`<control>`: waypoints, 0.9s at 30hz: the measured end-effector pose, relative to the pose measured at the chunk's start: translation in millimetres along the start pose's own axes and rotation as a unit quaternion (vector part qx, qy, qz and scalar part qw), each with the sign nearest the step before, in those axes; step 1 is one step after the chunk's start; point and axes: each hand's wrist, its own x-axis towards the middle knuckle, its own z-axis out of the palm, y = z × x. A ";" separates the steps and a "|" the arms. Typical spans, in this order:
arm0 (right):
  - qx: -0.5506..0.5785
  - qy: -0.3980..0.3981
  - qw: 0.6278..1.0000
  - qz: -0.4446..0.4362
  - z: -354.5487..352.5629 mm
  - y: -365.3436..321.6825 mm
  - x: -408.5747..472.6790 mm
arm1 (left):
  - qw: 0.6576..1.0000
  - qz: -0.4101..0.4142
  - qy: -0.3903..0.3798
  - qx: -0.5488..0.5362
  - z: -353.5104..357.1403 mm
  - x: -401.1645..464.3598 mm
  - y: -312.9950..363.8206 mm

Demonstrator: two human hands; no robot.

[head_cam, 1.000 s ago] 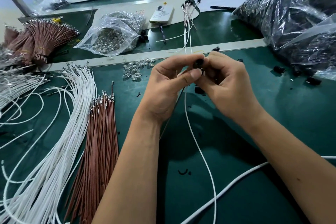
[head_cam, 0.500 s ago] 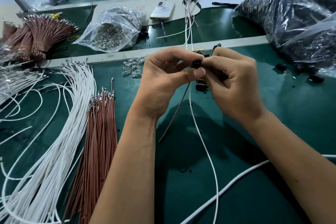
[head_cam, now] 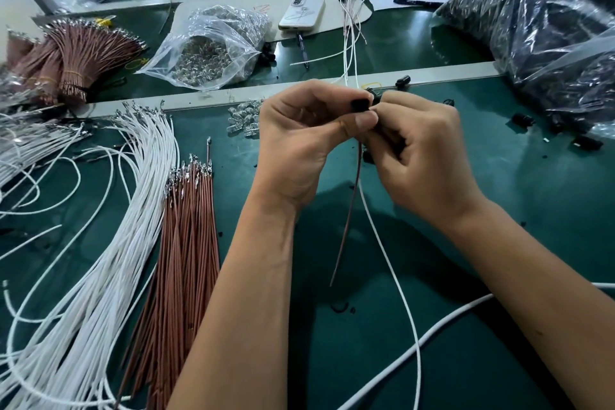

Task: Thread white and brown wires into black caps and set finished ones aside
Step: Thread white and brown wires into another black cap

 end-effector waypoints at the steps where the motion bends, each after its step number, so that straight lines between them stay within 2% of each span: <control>1: 0.001 -0.004 1.000 0.002 -0.1 0.4 -0.2 | 1.000 -0.003 0.008 0.002 0.1 -0.2 -1.6; 7: 0.001 -0.067 0.997 0.035 -4.4 9.0 -0.5 | 0.998 -0.012 0.012 0.059 -3.6 0.6 -7.8; 11: 0.032 -0.100 0.987 0.120 -9.1 16.9 1.7 | 0.996 -0.010 0.040 0.082 -9.5 1.7 -7.7; 15: 0.080 -0.079 0.978 0.175 -10.9 26.2 0.8 | 0.993 -0.005 0.050 0.109 -12.4 2.2 -3.8; 22: 0.205 -0.010 0.964 0.170 -12.7 24.6 0.8 | 0.991 -0.016 0.061 0.117 -11.8 2.3 0.1; 27: 0.186 0.040 0.971 0.147 -12.4 22.2 1.8 | 0.990 -0.020 0.065 0.123 -10.4 1.8 3.4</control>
